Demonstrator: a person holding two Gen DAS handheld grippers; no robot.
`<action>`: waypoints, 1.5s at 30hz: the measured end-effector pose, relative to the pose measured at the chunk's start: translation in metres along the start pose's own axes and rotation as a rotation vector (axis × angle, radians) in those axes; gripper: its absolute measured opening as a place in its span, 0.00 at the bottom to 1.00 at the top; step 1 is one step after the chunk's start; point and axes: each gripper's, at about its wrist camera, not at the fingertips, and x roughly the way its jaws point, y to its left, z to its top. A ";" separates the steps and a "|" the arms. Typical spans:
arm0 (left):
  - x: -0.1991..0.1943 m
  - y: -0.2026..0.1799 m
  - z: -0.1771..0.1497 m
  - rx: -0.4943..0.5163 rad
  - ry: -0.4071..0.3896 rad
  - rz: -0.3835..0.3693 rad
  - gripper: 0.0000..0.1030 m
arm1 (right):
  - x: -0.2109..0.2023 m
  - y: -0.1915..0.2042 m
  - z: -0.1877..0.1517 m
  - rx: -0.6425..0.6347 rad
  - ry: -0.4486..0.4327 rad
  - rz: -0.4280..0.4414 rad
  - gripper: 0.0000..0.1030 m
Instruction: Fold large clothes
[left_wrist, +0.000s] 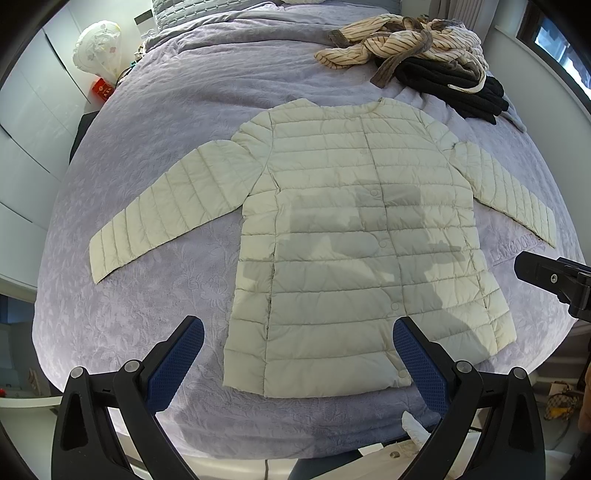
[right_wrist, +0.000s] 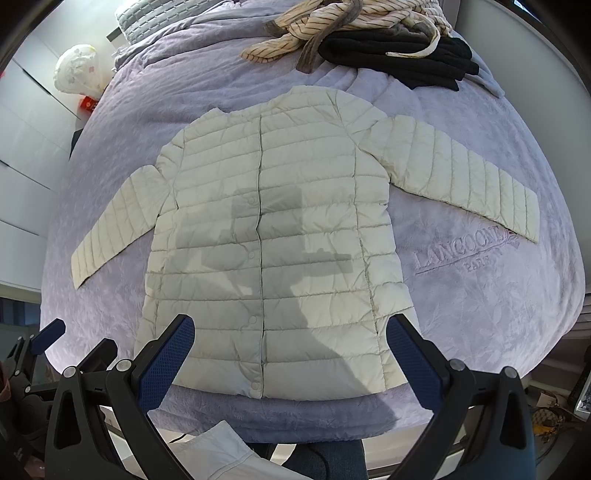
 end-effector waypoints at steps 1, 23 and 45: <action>0.000 0.000 0.000 0.000 0.000 0.000 1.00 | 0.000 0.000 0.000 -0.001 0.000 0.000 1.00; 0.000 0.000 0.001 0.001 0.002 -0.001 1.00 | 0.003 0.005 0.000 -0.001 0.007 -0.001 1.00; 0.001 0.000 0.000 0.000 0.002 -0.004 1.00 | 0.004 0.006 0.000 -0.001 0.011 -0.003 1.00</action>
